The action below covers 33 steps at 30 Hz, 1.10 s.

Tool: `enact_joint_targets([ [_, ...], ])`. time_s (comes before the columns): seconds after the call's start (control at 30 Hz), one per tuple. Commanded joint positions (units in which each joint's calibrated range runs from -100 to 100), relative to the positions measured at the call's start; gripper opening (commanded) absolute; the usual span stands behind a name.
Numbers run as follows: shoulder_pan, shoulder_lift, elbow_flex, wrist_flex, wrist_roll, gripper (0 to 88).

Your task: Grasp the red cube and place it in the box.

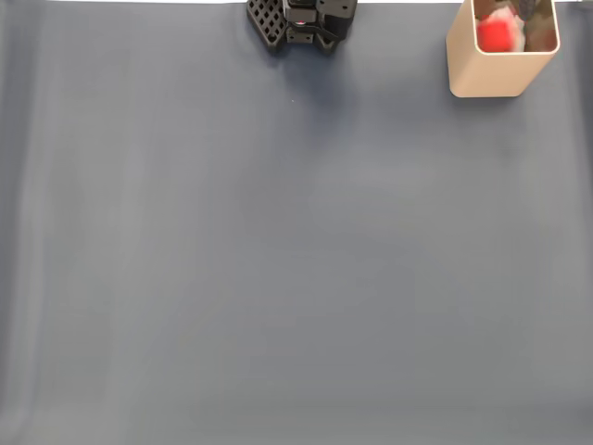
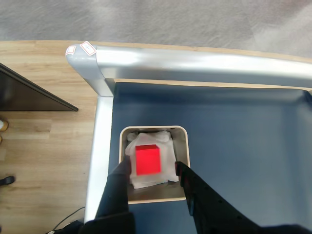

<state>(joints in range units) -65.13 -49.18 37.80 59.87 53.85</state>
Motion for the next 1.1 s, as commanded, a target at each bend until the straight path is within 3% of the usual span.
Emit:
enact_joint_targets([
  [0.0,0.1,-1.7,-0.8,-0.9,0.3,28.5],
  [0.17,2.1,-2.1,-1.5,-2.1,-0.5,40.8],
  [0.33,3.3,-3.1,-1.1,-3.3,-0.5,46.8],
  [1.07,3.2,-5.0,2.2,-6.6,-1.5,51.0],
])
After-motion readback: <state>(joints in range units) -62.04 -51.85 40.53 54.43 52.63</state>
